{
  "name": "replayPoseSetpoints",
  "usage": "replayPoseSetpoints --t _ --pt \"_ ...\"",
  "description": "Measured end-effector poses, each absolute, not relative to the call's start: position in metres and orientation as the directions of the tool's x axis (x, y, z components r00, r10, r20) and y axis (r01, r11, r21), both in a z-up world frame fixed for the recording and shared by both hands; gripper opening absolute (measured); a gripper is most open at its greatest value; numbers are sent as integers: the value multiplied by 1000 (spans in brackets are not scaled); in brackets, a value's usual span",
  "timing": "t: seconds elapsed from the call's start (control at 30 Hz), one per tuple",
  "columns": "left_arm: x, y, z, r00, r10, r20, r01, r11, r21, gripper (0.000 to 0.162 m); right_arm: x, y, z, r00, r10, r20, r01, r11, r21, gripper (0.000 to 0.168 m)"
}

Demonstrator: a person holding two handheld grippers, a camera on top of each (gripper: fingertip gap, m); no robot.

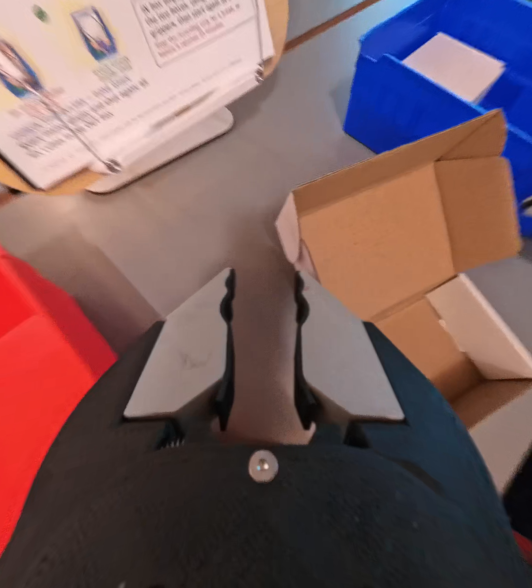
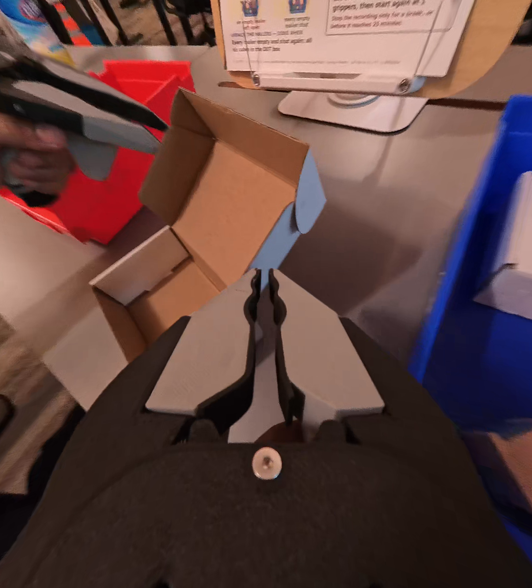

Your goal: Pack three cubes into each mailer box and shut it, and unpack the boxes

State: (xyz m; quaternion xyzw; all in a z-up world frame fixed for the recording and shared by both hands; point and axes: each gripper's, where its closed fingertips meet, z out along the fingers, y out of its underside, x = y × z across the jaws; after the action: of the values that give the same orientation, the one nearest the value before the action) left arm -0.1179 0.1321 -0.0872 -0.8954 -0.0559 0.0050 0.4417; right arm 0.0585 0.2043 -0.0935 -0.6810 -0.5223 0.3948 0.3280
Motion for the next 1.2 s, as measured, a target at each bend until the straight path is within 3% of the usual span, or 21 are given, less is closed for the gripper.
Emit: replayPoseSetpoints --t 0.03,0.07,0.17,0.23,0.6,0.77,0.93,1.03,1.2 --pt "-110 137 -92 988 83 130 154 -612 -776 43 55 203 -96 142 960 -242 442 -280 -852 1" --pt "-106 140 -96 974 78 213 215 -616 -758 35 52 205 -100 163 948 -274 431 -318 -845 0" --pt "-116 146 -102 921 137 364 372 -585 -721 41 49 210 -107 206 928 -309 390 -368 -844 0" --pt "-114 147 -88 896 98 434 416 -529 -739 25 48 208 -108 204 931 -304 373 -361 -855 0" --pt "-96 135 -85 982 58 177 177 -594 -785 21 49 214 -85 198 954 -226 370 -286 -884 8" --pt "-88 135 -86 974 61 216 211 -582 -785 13 45 213 -84 199 963 -183 411 -251 -876 7" --pt "-89 123 -76 971 51 234 223 -551 -804 27 52 216 -76 189 960 -207 387 -266 -883 16" --pt "-81 122 -73 964 37 264 242 -536 -808 27 51 214 -79 185 961 -204 406 -264 -875 14" --pt "-76 132 -86 986 51 159 158 -597 -786 27 36 220 -86 208 967 -147 467 -230 -854 9"
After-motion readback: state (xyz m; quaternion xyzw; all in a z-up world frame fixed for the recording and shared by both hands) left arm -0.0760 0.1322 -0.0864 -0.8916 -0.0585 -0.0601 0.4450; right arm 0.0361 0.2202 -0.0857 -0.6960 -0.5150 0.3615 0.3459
